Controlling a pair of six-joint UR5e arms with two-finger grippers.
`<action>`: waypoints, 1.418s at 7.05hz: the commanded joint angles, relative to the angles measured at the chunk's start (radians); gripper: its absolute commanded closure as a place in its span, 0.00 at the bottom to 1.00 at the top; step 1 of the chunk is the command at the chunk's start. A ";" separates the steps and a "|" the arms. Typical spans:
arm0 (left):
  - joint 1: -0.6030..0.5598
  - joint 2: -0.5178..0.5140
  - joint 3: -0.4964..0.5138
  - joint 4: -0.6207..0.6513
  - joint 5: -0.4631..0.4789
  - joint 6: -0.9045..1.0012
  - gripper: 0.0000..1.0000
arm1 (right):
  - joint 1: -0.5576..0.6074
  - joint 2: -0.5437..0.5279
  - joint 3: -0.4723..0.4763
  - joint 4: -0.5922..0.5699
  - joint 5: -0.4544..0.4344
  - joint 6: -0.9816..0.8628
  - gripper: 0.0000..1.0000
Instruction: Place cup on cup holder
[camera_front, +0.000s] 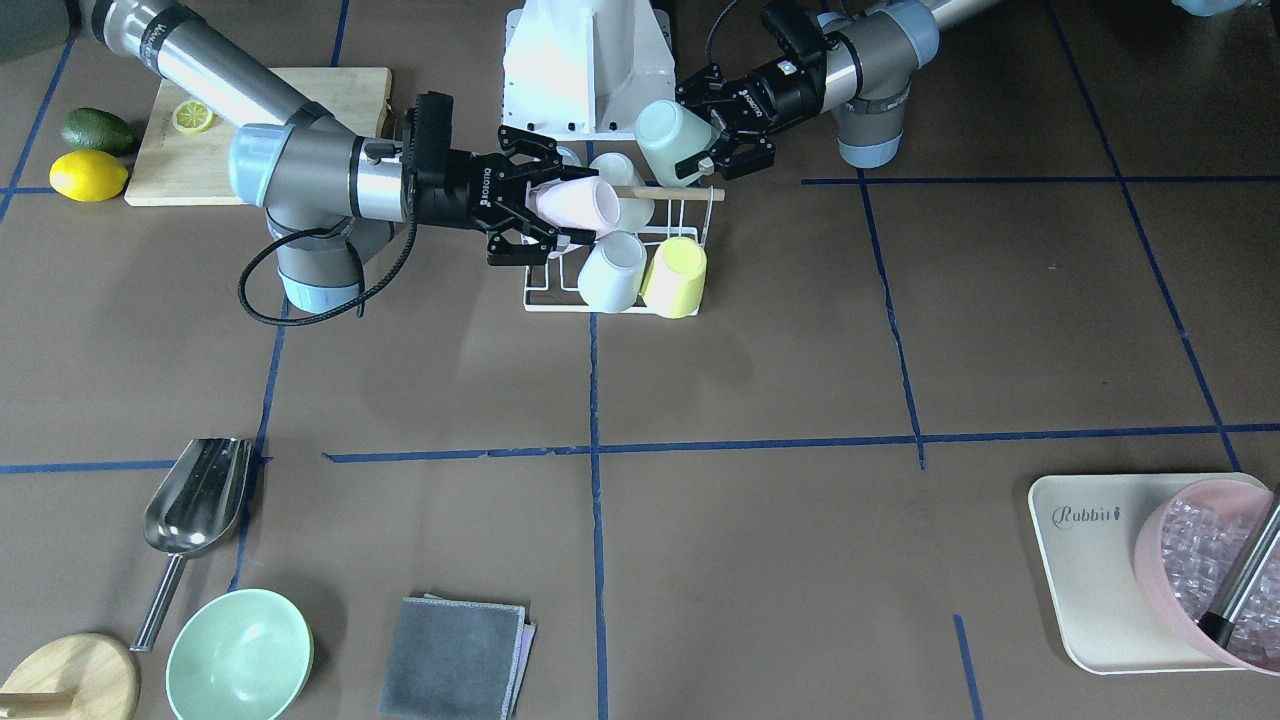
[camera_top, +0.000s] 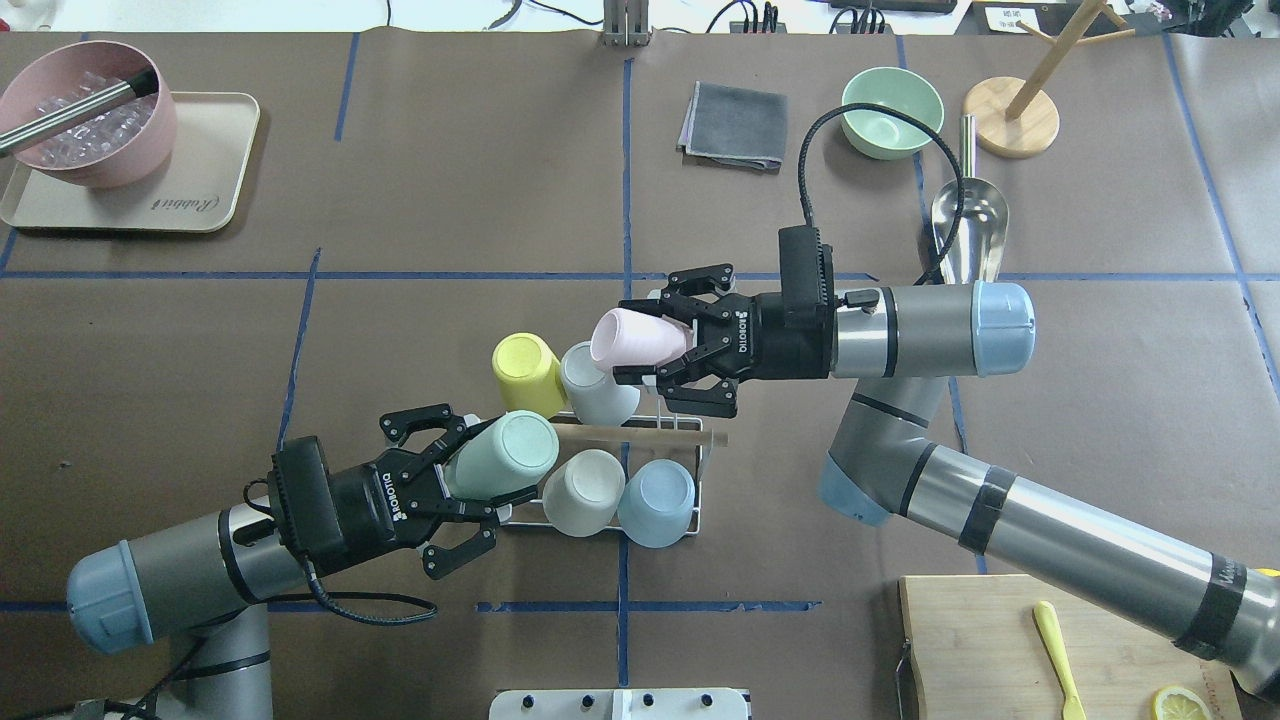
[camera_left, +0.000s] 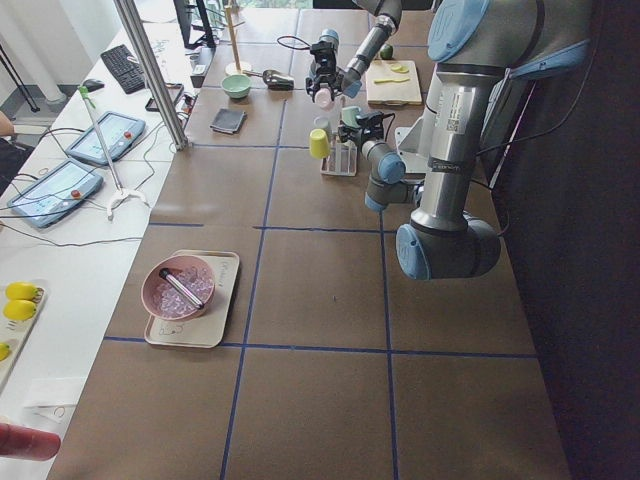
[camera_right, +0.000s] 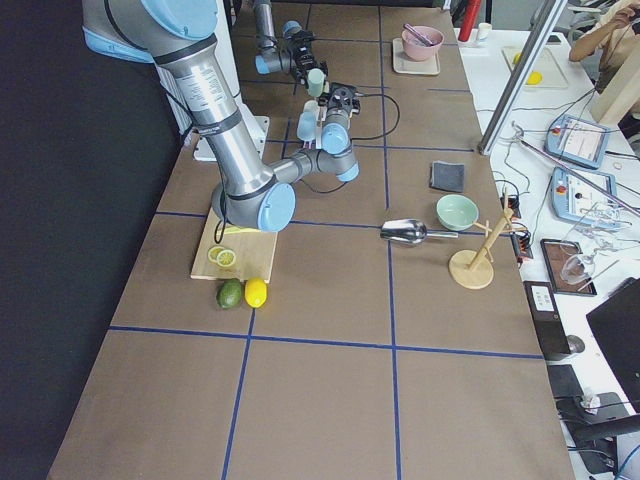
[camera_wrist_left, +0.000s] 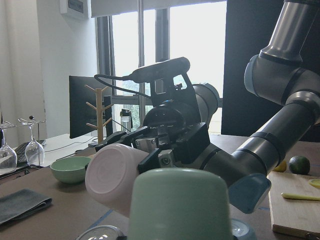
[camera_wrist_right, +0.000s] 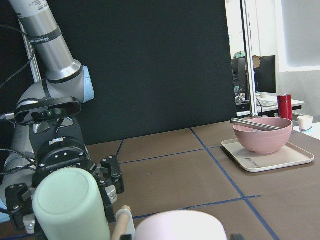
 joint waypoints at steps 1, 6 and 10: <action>0.001 0.002 0.026 -0.015 0.000 0.000 0.89 | 0.001 0.041 -0.065 0.061 0.026 -0.001 1.00; 0.004 0.023 0.033 -0.070 0.031 -0.002 0.21 | -0.027 0.039 -0.088 0.086 0.020 -0.012 1.00; 0.021 0.031 0.034 -0.115 0.065 -0.005 0.00 | -0.025 0.020 -0.091 0.132 0.019 -0.011 0.00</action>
